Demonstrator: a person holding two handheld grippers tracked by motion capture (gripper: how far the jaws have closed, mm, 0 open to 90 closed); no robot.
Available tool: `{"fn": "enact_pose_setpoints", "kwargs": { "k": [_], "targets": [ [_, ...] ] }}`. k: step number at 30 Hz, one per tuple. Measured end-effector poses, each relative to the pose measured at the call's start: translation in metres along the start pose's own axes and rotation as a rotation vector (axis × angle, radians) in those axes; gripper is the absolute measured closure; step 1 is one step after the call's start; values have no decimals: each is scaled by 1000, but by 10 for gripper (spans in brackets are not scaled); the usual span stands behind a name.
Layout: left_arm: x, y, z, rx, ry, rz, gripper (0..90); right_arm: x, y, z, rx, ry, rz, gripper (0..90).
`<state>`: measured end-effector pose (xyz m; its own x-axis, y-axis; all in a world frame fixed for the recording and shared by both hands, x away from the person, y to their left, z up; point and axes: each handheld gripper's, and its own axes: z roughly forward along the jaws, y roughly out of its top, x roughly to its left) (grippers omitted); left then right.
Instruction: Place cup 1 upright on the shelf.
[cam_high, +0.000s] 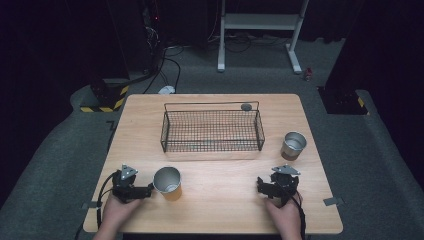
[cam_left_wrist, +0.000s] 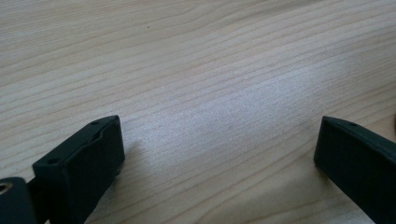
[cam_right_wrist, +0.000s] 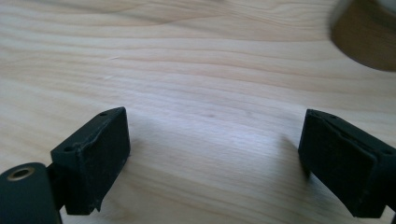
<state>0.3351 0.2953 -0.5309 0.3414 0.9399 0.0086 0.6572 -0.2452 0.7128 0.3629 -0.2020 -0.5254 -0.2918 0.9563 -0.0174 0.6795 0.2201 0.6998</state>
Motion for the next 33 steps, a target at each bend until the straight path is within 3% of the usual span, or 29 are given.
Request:
{"fn": "enact_pose_setpoints", "kwargs": {
  "k": [20,33],
  "targets": [
    [-1,-2,-4,0,15,-19,61,0,-1,-1,-1,18,-16,85],
    [0,-2,-4,25,1,-8,0,0,-1,-1,-1,19,-16,85]
  ]
}}
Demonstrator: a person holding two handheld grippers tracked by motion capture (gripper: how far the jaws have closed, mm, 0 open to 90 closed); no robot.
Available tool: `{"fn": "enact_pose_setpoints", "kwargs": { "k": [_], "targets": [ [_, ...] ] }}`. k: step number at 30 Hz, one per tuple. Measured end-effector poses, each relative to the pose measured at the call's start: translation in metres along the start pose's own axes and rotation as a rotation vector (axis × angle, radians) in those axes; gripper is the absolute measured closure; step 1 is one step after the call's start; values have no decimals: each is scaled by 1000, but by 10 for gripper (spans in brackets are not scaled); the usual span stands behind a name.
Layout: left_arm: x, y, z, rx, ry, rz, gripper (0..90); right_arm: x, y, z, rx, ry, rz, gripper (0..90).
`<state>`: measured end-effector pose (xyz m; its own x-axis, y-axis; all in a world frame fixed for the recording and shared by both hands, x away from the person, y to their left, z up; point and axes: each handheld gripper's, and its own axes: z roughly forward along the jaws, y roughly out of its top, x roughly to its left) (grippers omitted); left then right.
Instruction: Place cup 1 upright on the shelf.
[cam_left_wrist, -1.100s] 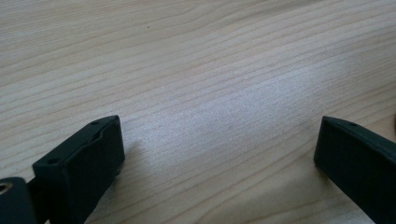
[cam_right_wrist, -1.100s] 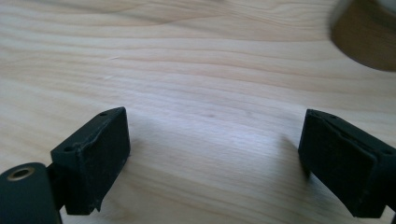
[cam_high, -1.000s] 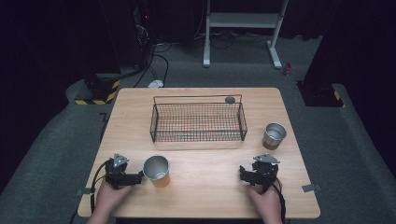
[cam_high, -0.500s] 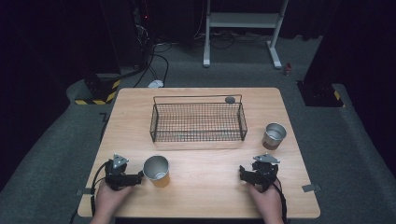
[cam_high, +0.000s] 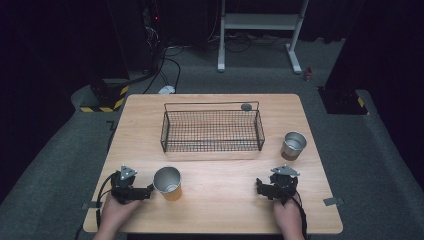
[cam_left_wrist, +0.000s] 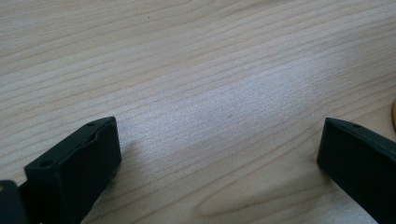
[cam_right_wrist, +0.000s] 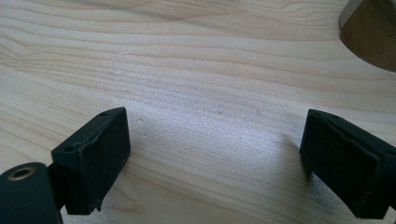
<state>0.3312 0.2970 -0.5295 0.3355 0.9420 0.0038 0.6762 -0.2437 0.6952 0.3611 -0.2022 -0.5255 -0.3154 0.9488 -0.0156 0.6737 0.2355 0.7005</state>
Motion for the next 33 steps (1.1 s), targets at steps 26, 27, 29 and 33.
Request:
{"fn": "enact_pose_setpoints", "kwargs": {
  "k": [26,27,29,33],
  "targets": [
    [2,17,-35,-161,-51,-30,5,2,0,-1,5,27,-19,83],
    [2,17,-36,-161,-43,-21,5,2,0,0,4,27,-21,83],
    [3,19,-41,-178,-42,-22,5,1,0,0,3,27,-25,83],
    [2,21,-46,-201,-48,-28,5,1,0,0,3,27,-25,83]
  ]
}}
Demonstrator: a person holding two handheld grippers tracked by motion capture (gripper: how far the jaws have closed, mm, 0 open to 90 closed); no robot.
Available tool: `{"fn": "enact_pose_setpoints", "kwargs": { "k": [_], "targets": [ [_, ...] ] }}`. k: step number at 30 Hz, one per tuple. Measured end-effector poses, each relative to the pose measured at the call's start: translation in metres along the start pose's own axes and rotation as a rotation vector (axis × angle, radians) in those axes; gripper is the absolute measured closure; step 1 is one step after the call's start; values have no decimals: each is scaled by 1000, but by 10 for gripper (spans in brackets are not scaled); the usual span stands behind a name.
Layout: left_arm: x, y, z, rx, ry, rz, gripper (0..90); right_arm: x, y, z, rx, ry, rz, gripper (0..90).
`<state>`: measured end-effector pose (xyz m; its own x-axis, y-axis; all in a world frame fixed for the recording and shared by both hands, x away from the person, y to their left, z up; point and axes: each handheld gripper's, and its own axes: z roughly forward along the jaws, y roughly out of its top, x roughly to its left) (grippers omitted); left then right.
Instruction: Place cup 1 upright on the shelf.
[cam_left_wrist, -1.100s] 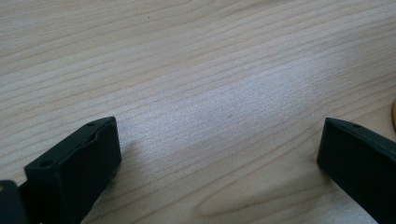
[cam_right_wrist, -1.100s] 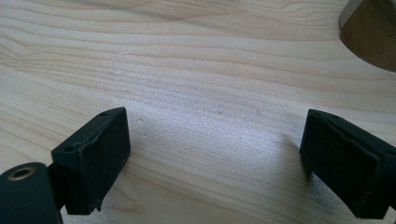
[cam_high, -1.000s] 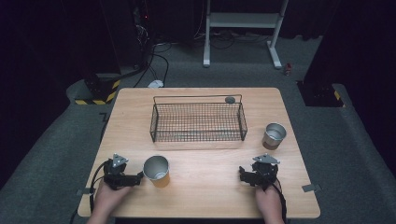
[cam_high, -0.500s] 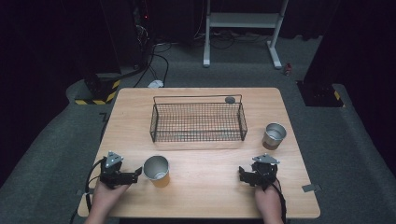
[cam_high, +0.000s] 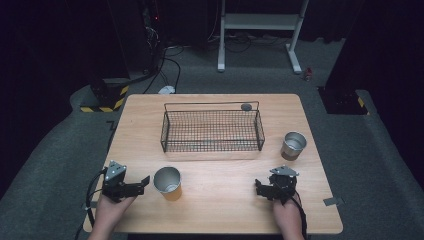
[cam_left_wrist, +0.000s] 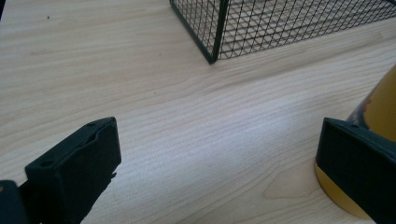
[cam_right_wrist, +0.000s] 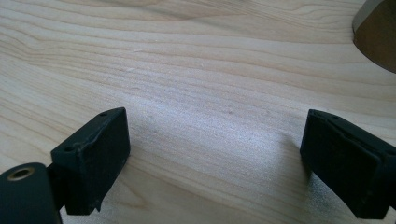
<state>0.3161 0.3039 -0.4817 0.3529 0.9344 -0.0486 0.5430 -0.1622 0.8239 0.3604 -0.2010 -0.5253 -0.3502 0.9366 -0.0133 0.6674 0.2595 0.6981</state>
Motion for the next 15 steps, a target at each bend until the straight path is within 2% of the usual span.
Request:
{"fn": "enact_pose_setpoints", "kwargs": {
  "k": [4,15],
  "targets": [
    [-4,7,-6,-37,-1,12,5,0,0,0,1,0,5,84],
    [-10,17,-16,-68,-11,28,6,1,-1,0,0,1,5,83]
  ]
}}
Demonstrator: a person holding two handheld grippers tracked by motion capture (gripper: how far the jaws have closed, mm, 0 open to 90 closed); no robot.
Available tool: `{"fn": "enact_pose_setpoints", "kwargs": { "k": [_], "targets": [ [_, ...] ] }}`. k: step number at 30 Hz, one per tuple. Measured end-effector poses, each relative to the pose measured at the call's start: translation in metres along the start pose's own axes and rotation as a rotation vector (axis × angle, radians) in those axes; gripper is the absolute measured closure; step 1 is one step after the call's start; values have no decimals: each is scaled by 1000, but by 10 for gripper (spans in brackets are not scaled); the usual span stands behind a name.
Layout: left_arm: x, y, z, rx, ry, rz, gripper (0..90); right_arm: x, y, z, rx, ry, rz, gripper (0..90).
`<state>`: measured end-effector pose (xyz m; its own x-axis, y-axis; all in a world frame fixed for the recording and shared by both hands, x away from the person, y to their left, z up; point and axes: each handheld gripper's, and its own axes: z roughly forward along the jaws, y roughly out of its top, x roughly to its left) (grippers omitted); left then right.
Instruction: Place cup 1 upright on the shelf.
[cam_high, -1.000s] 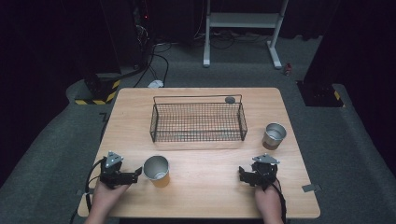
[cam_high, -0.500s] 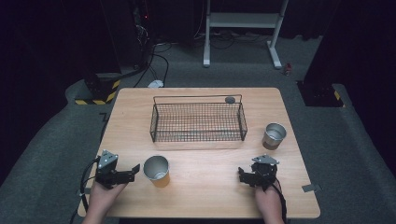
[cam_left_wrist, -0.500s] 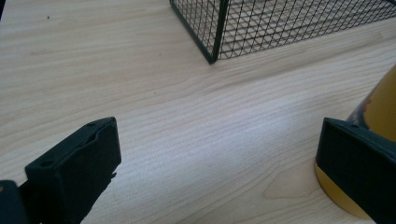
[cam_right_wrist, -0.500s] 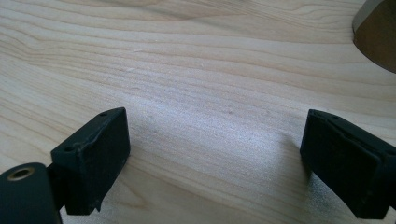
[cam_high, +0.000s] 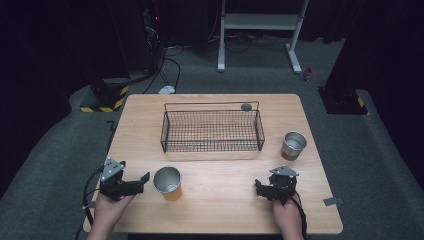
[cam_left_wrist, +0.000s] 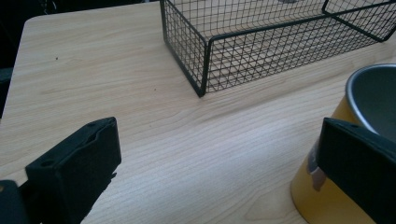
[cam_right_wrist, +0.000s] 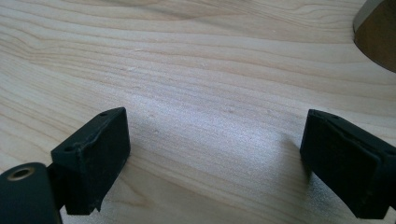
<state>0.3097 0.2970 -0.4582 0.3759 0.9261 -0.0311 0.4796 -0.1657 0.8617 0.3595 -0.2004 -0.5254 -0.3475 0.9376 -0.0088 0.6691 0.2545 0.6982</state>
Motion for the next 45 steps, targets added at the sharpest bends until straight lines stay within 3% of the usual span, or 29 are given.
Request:
{"fn": "enact_pose_setpoints", "kwargs": {
  "k": [5,9,18,35,42,45],
  "targets": [
    [-4,6,-5,-13,-6,18,6,0,0,0,0,0,0,83],
    [-6,8,-9,-33,-11,1,6,0,0,0,0,0,0,84],
    [-10,11,-13,-45,-24,2,6,0,0,0,-1,1,-3,83],
    [-23,21,-20,-82,-89,26,6,0,0,0,-1,0,-5,83],
    [-26,23,-20,-93,-113,13,5,0,0,0,-1,0,-4,83],
    [-32,23,-21,-97,-120,34,4,0,0,0,-1,0,-4,83]
  ]
}}
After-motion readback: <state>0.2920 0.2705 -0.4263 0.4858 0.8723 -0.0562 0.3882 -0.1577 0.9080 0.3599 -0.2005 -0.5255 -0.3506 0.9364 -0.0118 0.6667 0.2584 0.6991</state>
